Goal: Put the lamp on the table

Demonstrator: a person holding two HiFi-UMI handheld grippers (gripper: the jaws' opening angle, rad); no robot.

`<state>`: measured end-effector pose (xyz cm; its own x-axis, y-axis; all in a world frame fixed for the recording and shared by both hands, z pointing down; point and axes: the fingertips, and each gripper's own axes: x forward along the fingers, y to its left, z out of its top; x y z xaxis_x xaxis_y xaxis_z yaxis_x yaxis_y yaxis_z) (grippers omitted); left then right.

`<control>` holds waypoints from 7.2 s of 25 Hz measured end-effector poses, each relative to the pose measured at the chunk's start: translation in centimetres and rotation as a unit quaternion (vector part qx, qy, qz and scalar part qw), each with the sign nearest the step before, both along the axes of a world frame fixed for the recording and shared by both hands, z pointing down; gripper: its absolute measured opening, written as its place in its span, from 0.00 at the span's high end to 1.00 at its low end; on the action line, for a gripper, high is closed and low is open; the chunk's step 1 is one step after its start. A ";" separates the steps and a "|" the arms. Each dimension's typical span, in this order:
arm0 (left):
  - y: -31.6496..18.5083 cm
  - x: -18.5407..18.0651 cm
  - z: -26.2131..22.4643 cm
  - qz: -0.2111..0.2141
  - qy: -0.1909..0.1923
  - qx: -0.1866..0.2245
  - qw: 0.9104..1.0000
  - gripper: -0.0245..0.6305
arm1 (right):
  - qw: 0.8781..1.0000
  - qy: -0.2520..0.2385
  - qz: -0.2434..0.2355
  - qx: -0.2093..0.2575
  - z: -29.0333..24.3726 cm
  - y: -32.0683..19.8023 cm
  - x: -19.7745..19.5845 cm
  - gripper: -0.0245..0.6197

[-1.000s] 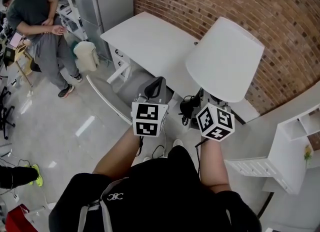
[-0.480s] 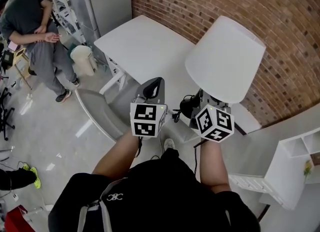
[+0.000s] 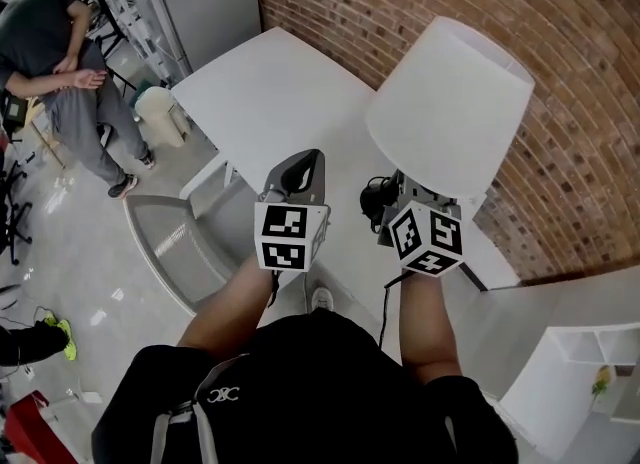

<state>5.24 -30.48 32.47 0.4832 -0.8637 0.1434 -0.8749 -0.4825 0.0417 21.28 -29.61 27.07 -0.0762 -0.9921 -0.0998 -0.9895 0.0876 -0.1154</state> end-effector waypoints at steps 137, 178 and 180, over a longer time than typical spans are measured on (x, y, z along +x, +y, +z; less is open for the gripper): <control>-4.9 -1.3 17.6 0.020 0.001 -0.065 0.998 0.96 | 0.987 0.065 -0.002 -0.148 29.6 -6.6 -4.6 0.96; -1.1 -1.5 0.2 0.086 0.022 0.026 0.996 0.96 | 0.995 0.047 0.056 -0.064 4.3 0.8 -8.6 0.97; -1.3 -1.3 0.3 0.087 0.021 0.026 0.996 0.96 | 0.995 0.044 0.058 -0.063 4.4 0.7 -8.2 0.97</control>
